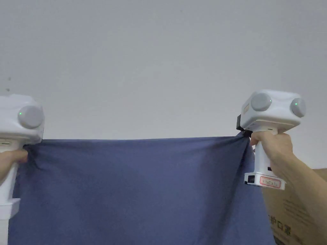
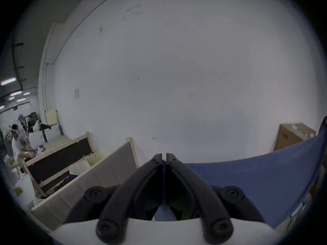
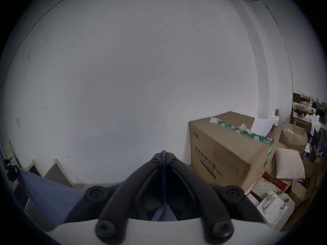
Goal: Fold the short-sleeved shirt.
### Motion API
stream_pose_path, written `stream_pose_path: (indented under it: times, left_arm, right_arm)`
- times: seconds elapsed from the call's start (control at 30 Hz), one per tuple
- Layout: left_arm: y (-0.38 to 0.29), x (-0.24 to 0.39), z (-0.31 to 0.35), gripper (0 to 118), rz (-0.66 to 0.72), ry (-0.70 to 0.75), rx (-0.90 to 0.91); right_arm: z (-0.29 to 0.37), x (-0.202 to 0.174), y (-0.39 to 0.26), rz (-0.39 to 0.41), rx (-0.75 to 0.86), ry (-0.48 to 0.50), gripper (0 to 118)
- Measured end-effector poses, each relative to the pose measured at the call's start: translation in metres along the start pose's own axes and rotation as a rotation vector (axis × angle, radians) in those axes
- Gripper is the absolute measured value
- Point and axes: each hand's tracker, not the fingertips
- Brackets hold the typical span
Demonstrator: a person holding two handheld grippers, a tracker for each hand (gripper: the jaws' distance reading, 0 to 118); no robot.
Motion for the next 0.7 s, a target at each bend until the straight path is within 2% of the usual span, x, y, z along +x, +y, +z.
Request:
stream_pose_path:
  times: [0.07,0.1,0.17,0.23,0.33,0.5,0.7]
  left_arm:
    - [0.015,-0.001,-0.016,2,0.017,0.006,0.0]
    - [0.018,-0.002,-0.019,2,0.11,-0.001,0.024]
    - [0.02,0.0,-0.028,2,0.072,0.018,0.045]
    - [0.018,0.004,-0.034,2,0.023,0.014,0.063]
    - [-0.01,0.009,-0.043,2,0.016,0.019,0.076]
    - [-0.085,0.019,-0.082,2,-0.014,-0.008,-0.094]
    - [-0.214,0.049,-0.133,2,-0.118,-0.011,-0.265]
  right_arm:
    - [-0.006,-0.008,0.016,-0.019,0.024,0.002,1]
    - [-0.006,-0.012,0.02,-0.052,0.057,0.016,1]
    - [-0.005,-0.017,0.025,-0.013,0.088,0.008,1]
    - [-0.008,-0.021,0.02,0.063,0.098,-0.02,1]
    - [-0.018,-0.018,-0.003,0.06,0.09,-0.009,1]
    - [-0.062,-0.009,-0.072,0.075,-0.066,-0.018,1]
    - [-0.138,0.002,-0.194,0.091,-0.289,-0.061,1]
